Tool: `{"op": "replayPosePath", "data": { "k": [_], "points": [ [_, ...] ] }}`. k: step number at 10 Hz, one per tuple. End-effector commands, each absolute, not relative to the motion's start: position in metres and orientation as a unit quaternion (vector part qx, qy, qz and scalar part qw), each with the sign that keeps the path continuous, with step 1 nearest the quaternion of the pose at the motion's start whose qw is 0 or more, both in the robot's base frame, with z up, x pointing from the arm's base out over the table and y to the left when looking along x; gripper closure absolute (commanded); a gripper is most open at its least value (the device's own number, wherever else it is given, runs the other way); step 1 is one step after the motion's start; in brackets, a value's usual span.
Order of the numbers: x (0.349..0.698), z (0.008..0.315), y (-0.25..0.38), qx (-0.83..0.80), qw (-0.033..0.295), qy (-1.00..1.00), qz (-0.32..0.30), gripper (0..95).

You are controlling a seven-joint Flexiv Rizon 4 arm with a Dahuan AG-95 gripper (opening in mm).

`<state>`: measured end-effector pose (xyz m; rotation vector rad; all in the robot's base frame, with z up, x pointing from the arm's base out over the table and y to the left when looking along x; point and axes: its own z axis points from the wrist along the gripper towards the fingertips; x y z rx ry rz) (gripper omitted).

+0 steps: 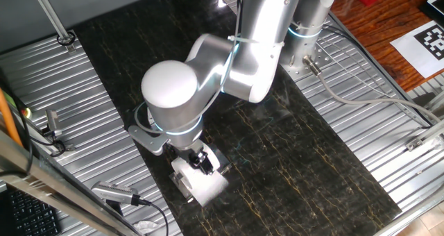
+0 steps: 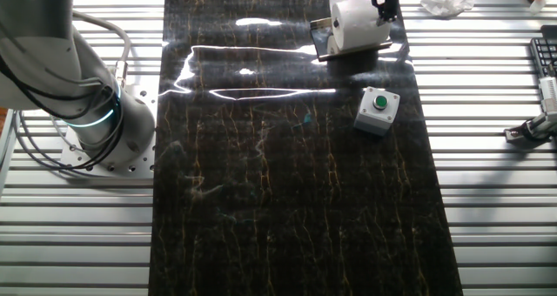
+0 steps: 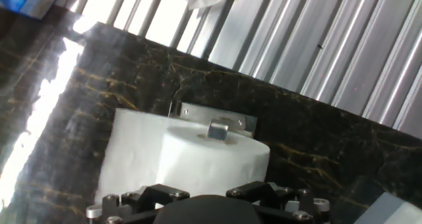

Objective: Put the toilet paper on its holder

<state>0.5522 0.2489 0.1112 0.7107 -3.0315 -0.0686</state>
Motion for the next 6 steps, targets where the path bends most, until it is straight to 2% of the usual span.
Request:
{"op": "replayPosePath", "data": {
  "k": [1, 2, 4, 6],
  "points": [
    [0.539, 0.131, 0.247, 0.198, 0.028, -0.979, -0.027, 57.0],
    [0.531, 0.138, 0.246, 0.187, 0.033, -0.981, -0.026, 95.0],
    [0.488, 0.168, 0.253, 0.173, 0.048, -0.983, -0.027, 95.0],
    [0.445, 0.183, 0.27, 0.156, 0.049, -0.986, -0.025, 95.0]
  ]
}}
